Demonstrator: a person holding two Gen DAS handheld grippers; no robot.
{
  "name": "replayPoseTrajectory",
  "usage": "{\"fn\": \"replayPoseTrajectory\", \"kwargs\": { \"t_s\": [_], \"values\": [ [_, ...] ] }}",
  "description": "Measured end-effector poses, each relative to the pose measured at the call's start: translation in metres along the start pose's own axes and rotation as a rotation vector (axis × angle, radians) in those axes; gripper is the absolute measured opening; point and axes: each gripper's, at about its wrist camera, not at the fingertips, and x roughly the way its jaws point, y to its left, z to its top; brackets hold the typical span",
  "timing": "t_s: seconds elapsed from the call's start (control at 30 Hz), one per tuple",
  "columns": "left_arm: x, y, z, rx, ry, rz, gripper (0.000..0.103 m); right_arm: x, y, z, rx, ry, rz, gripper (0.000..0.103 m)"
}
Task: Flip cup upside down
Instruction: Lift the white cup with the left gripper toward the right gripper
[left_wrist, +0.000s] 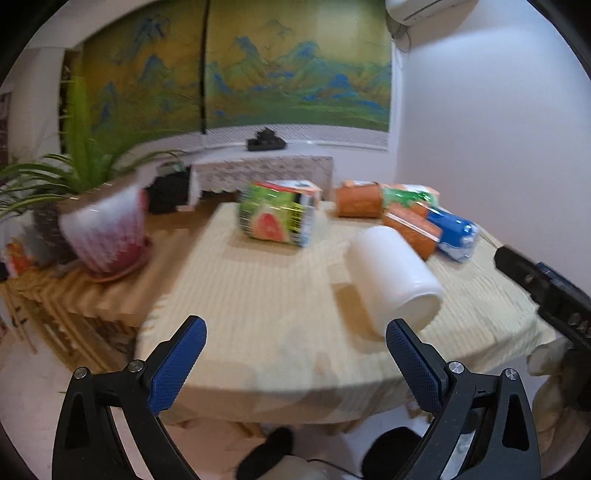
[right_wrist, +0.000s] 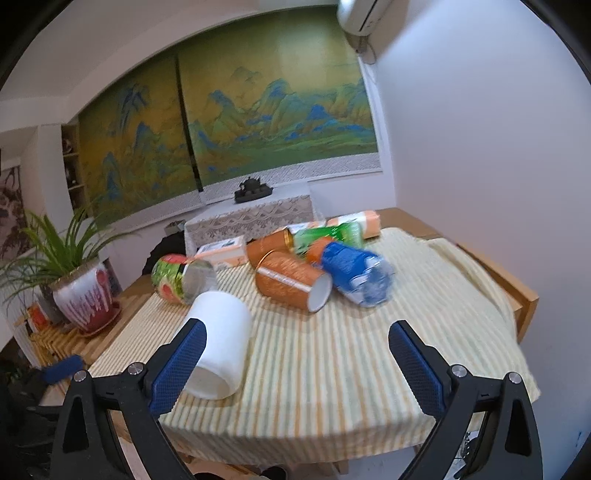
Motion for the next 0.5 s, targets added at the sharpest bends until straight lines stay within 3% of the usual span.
{"fn": "replayPoseTrajectory", "kwargs": {
  "t_s": [0.2,0.5],
  "values": [
    [-0.020,0.030,0.001,-0.041,-0.029,0.042,0.100,0.017,0.028,-0.016,-0.036,0.030,0.024,0.098],
    [-0.019,0.058,-0.004,-0.124,-0.010,0.050,0.100,0.045,0.072,-0.039,-0.154,0.054,0.017,0.100]
  ]
}}
